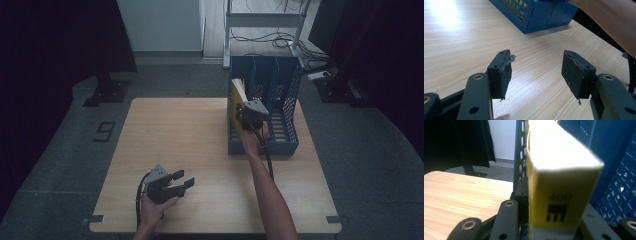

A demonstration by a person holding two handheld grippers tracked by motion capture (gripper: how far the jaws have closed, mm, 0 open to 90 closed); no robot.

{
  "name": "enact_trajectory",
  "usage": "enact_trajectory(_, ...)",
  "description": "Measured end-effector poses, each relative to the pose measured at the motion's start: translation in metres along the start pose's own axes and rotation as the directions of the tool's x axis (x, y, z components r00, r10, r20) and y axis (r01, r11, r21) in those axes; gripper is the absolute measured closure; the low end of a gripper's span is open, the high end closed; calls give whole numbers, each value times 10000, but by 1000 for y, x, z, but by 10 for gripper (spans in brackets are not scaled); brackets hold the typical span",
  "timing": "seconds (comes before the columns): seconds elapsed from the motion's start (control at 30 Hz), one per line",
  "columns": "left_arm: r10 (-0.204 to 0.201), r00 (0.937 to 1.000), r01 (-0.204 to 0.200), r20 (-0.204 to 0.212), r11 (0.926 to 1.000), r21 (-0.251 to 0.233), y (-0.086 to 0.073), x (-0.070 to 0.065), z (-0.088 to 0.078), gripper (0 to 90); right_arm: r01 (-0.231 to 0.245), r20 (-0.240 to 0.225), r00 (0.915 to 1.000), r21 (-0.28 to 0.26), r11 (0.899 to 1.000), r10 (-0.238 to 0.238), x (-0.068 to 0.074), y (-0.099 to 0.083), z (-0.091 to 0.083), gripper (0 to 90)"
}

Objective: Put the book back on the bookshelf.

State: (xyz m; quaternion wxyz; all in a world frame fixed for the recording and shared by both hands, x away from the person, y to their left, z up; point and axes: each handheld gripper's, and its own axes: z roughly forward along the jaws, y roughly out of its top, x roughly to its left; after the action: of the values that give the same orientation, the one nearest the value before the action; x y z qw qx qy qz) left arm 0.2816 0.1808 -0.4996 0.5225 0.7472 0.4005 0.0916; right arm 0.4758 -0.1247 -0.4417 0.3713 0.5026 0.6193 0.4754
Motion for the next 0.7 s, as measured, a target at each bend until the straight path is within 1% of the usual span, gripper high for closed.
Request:
enact_trajectory(0.03,9,10000,-9,16,10000,21,0,0,0,409,-83,-99,9999,-146,9999,82,-2,2,0,679)
enact_trajectory(0.1,10,10000,-10,27,10000,27,0,-1,0,409,-110,-121,9999,-142,9998,108,-2,2,0,672)
enact_trajectory(0.23,0,10000,0,32,10000,35,0,0,1,409,-128,-372,9992,56,9999,130,-4,8,2,641)
enact_trajectory(0.27,-4,10000,4,36,10000,45,0,0,1,409,-65,-535,9985,237,9997,78,-4,11,5,633)
enact_trajectory(0.33,-4,10000,4,44,10000,49,0,0,0,409,-3,-512,9987,267,9996,16,-4,12,6,638)
enact_trajectory(0.43,-8,10000,8,47,10000,35,0,0,0,409,-52,-367,9993,446,9990,68,-5,13,9,720)
enact_trajectory(0.47,-18,10000,17,51,10000,31,0,0,0,409,-52,-367,9993,446,9990,68,-5,13,9,720)
enact_trajectory(0.5,-23,10000,23,49,10000,26,0,1,0,409,66,-249,9997,484,9988,-54,-4,14,8,736)
enact_trajectory(0.53,-23,10000,22,50,10000,32,0,1,0,409,66,-249,9997,484,9988,-54,-4,14,8,736)
enact_trajectory(0.6,-17,10000,16,55,10000,36,0,0,0,409,211,-167,9997,558,9982,-202,-2,15,8,743)
enact_trajectory(0.7,-18,10000,18,48,10000,34,0,0,0,409,213,-93,9997,541,9983,-208,-1,14,8,745)
